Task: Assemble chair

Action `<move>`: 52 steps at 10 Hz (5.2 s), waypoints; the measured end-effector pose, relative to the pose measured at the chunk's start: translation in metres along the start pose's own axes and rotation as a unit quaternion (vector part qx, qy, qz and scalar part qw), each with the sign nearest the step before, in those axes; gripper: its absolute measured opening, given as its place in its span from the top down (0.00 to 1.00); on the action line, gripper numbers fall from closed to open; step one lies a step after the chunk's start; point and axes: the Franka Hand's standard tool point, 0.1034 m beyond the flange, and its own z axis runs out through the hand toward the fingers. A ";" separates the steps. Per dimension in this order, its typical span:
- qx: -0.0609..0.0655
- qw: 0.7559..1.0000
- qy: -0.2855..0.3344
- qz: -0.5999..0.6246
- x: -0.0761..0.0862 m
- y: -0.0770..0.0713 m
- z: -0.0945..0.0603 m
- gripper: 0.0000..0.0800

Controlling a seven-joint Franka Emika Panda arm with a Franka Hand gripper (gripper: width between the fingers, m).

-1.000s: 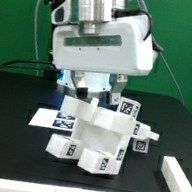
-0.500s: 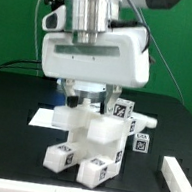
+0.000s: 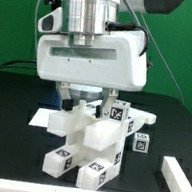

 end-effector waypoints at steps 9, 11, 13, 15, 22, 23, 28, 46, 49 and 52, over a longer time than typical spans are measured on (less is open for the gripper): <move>-0.003 0.992 -0.058 -0.112 -0.039 -0.011 -0.021 0.19; -0.025 0.991 -0.087 -0.096 -0.053 -0.027 -0.024 0.19; -0.033 0.991 -0.092 -0.094 -0.060 -0.034 -0.016 0.19; -0.036 0.991 -0.087 -0.097 -0.062 -0.034 -0.008 0.19; -0.037 0.997 -0.071 -0.022 -0.059 -0.033 -0.003 0.65; -0.039 0.997 -0.070 0.015 -0.059 -0.033 -0.003 0.64; -0.046 0.982 -0.060 0.173 -0.056 -0.035 -0.002 0.64; -0.029 0.991 -0.055 0.121 -0.062 -0.044 -0.003 0.19; -0.028 0.998 -0.056 -0.002 -0.062 -0.042 -0.001 0.19; -0.035 0.969 -0.046 -0.240 -0.052 -0.043 0.007 0.19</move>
Offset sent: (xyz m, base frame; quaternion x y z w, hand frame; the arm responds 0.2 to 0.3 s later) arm -0.0299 0.0493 0.0112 -0.0847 -0.0301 -0.2065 0.9743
